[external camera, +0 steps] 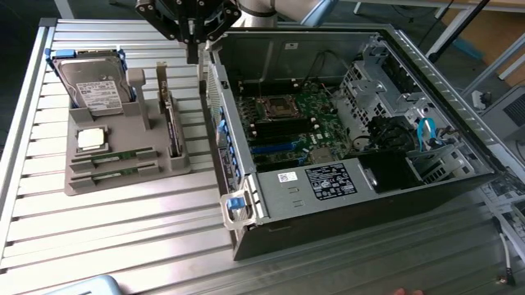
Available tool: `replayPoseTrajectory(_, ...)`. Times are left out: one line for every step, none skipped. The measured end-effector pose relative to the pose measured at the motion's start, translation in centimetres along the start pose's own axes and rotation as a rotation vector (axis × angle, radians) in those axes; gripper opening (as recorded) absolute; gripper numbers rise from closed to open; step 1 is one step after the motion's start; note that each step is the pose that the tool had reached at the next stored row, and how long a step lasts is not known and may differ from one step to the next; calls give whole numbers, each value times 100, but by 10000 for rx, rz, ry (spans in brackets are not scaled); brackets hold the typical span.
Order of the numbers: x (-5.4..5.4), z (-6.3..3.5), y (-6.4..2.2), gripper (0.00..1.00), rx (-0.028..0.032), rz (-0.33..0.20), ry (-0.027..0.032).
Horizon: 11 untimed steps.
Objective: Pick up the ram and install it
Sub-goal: 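Reach for the ram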
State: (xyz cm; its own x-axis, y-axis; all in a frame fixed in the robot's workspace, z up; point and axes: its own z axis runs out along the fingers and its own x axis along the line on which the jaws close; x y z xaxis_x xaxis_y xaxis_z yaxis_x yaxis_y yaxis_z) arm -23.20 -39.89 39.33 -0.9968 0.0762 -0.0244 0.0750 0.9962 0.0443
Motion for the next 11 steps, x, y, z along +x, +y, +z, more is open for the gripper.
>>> replayPoseTrajectory(27,-1,-2,11,0,0,0)
replayPoseTrajectory(57,-2,-4,11,0,0,0)
replayPoseTrajectory(83,-2,-6,11,0,0,0)
replayPoseTrajectory(113,-3,-8,11,-1,2,0)
replayPoseTrajectory(142,-3,-11,11,-1,1,-1)
replayPoseTrajectory(169,-4,-13,11,-1,1,-1)
replayPoseTrajectory(196,-5,-15,11,-1,0,-1)
replayPoseTrajectory(228,-6,-17,11,0,0,0)
replayPoseTrajectory(260,-7,-19,11,0,-1,0)
replayPoseTrajectory(291,-8,-22,11,0,0,0)
replayPoseTrajectory(323,-9,-24,11,-1,1,0)
